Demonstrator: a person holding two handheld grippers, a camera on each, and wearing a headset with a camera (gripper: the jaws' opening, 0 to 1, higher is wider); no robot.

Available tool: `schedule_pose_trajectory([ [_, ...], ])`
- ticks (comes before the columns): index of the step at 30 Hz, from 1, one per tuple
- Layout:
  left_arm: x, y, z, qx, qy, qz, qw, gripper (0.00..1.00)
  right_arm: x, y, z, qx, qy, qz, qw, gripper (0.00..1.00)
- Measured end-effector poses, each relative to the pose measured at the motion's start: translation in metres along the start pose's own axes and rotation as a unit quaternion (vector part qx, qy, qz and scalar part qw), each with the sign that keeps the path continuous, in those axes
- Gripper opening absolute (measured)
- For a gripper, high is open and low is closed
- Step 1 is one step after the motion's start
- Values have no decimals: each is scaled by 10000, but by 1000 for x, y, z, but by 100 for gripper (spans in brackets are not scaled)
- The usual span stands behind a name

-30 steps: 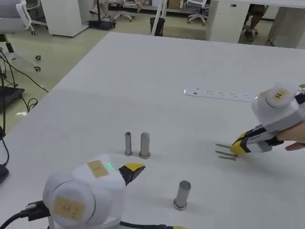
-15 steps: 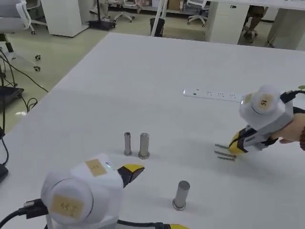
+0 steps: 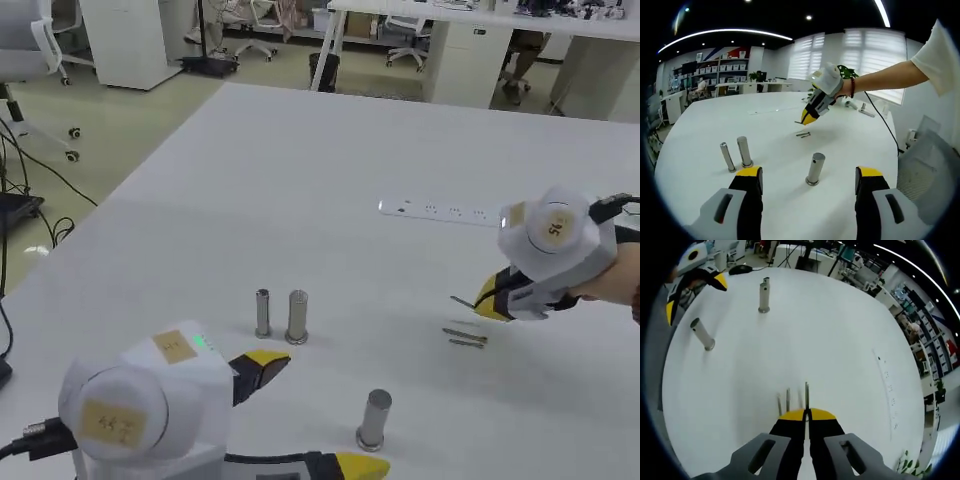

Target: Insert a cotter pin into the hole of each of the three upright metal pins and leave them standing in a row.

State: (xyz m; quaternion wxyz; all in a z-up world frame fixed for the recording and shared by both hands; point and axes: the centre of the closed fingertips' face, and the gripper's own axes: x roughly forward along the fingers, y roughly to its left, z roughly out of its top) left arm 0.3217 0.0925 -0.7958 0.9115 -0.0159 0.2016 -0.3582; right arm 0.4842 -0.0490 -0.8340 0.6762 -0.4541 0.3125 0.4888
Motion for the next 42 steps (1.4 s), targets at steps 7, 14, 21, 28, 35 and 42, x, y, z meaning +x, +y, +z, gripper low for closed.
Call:
schedule_pose_trajectory([
  [7, -2, -1, 11, -265, -145, -53, 9995, 65, -19, 11, 21, -225, -219, -85, 9995, 1],
  [14, -4, -1, 26, -530, -320, -89, 9980, 59, -36, 30, 42, -511, -439, -196, 9975, 2],
  [21, -2, 0, 39, -609, -358, -87, 9975, 51, -49, 51, 63, -871, -674, -244, 9936, 2],
  [28, 3, -6, 43, -732, -311, -170, 9967, 41, -60, 70, 82, -1219, -833, -297, 9886, 2],
  [35, 9, -8, 48, -919, -295, -195, 9951, 32, -67, 87, 96, -1519, -955, -305, 9833, 2],
  [42, 11, -8, 51, -1170, -324, -204, 9924, 23, -73, 102, 110, -1714, -1133, -302, 9782, 2],
])
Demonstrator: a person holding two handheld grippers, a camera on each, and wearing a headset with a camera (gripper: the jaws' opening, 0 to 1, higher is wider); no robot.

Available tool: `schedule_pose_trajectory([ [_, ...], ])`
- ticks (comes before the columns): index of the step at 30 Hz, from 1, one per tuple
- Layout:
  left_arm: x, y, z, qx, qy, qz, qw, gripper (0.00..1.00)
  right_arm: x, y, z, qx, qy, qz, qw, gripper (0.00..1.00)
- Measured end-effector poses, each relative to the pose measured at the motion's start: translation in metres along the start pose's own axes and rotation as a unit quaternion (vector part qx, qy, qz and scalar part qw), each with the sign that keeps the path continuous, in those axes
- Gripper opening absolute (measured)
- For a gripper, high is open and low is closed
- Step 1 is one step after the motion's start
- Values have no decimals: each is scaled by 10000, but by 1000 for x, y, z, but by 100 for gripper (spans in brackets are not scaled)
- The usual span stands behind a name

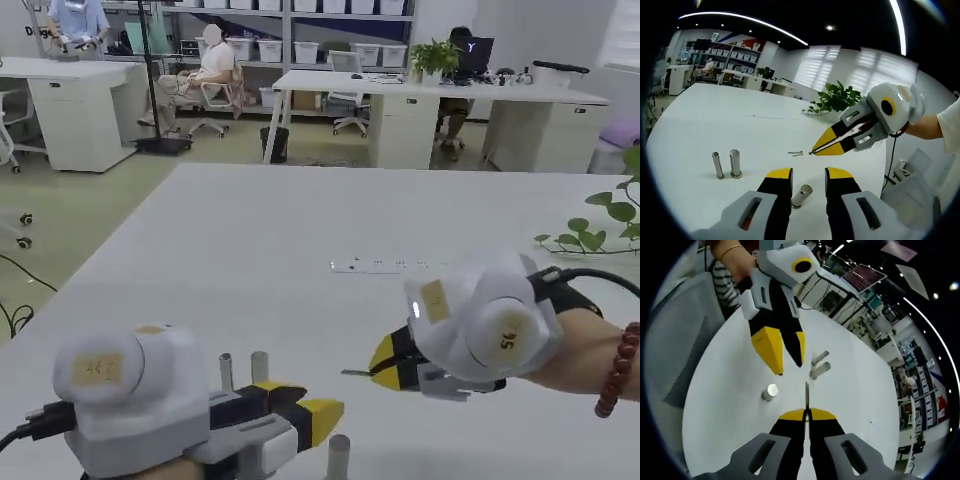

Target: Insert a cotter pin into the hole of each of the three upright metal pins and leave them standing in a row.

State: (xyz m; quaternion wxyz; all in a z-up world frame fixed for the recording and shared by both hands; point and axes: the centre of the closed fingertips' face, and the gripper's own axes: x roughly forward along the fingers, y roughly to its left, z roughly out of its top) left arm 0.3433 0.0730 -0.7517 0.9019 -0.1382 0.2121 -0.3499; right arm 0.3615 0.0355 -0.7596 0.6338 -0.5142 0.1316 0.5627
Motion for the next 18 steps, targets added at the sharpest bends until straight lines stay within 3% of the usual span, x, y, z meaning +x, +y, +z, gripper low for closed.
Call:
schedule_pose_trajectory([
  [11, 1, -8, 2, -270, -58, -138, 9995, 15, -3, 14, 19, -314, -122, 37, 9994, 2],
  [18, -1, -12, -1, -318, 13, -186, 9993, 10, -1, 23, 25, -462, -152, 82, 9988, 2],
])
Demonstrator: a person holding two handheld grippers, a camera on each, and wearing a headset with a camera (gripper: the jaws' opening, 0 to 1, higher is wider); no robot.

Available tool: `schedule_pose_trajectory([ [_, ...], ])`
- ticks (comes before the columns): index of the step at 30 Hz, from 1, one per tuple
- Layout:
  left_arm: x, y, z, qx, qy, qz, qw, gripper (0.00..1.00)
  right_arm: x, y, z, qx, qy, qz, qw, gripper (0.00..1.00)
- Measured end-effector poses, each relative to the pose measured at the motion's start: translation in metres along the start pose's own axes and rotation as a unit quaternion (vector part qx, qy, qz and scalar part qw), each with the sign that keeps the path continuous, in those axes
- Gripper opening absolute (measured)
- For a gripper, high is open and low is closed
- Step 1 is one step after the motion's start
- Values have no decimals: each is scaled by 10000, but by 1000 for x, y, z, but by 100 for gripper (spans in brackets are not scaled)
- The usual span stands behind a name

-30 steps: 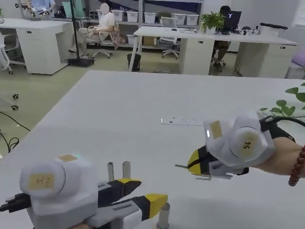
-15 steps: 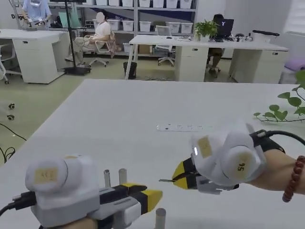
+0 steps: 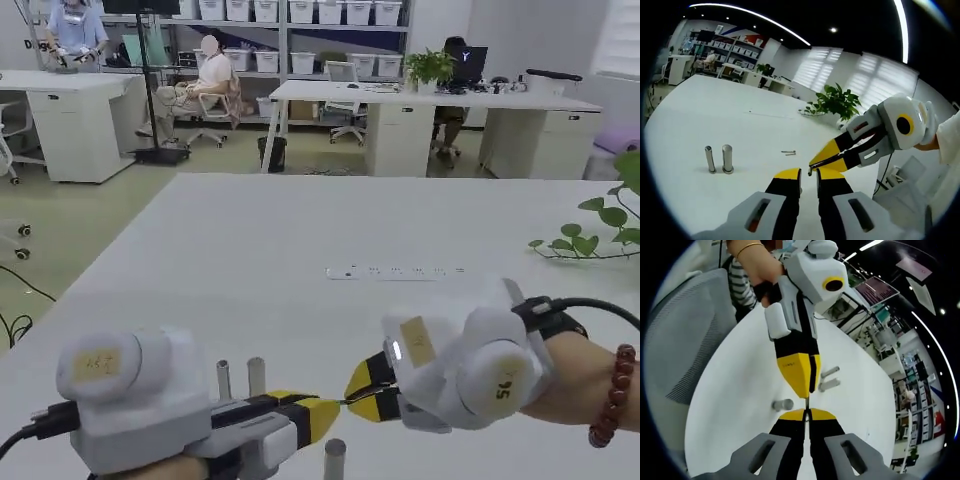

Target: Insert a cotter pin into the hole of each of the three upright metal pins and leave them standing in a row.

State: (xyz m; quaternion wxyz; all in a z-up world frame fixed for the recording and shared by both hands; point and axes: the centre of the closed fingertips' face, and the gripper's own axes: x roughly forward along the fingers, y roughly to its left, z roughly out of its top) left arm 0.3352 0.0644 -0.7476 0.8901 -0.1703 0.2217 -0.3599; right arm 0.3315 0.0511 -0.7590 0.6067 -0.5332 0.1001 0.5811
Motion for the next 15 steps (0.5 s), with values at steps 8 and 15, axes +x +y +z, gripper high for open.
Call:
schedule_pose_trajectory([
  [8, -2, -2, -5, 24, 95, -54, 9999, 4, 0, 4, 5, 6, -46, 38, 10000, 2],
  [15, -2, -4, -9, 37, 178, -109, 9998, 2, 0, 7, 7, 117, -95, 64, 9999, 2],
])
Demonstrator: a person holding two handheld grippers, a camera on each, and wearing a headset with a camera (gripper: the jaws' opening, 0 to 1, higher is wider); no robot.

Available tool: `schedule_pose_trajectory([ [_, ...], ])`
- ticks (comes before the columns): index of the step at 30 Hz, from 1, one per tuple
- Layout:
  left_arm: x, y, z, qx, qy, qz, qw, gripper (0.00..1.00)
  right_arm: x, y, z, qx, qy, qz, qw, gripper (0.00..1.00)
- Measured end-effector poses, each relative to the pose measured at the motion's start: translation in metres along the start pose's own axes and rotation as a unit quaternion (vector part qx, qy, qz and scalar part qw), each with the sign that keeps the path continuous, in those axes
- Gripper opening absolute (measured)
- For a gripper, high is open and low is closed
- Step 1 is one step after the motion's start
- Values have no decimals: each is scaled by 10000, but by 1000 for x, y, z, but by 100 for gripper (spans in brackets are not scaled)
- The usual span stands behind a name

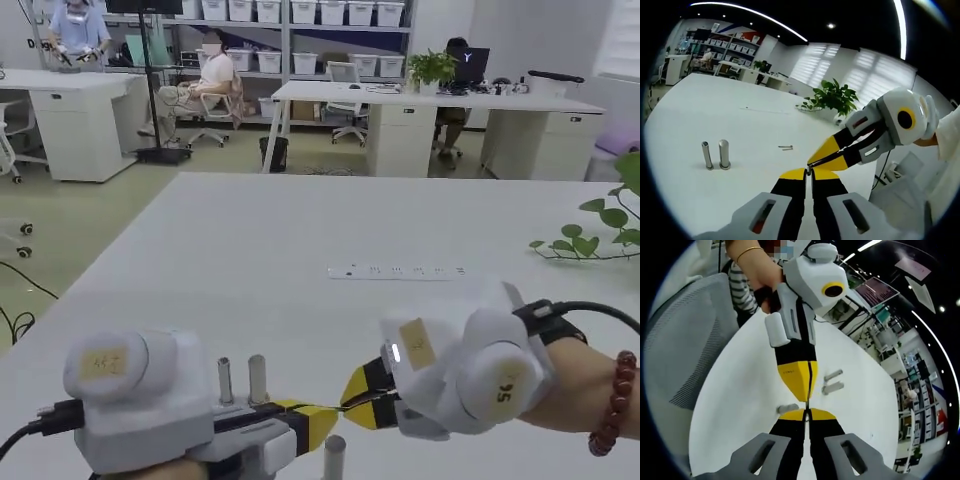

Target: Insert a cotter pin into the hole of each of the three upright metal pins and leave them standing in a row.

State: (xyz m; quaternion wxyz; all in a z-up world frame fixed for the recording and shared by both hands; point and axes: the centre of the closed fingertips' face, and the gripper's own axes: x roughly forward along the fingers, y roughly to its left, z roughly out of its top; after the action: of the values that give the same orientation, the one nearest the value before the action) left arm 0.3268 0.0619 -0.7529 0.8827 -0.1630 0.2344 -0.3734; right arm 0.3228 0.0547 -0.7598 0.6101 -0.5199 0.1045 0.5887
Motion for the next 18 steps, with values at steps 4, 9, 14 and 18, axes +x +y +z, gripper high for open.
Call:
schedule_pose_trajectory([
  [4, 0, 0, 0, -121, 4, -30, 9999, 1, 0, 1, 0, -14, 5, -4, 10000, 2],
  [9, 0, 1, -1, -331, -20, -26, 9994, 1, 0, 0, 0, -24, 24, -28, 10000, 2],
  [14, 1, 0, -1, -411, -25, -37, 9991, 1, 0, 1, 0, 95, -10, -36, 9999, 3],
  [18, 1, 0, 0, -417, -32, -32, 9991, 1, 0, 0, -1, 194, -69, -38, 9998, 4],
])
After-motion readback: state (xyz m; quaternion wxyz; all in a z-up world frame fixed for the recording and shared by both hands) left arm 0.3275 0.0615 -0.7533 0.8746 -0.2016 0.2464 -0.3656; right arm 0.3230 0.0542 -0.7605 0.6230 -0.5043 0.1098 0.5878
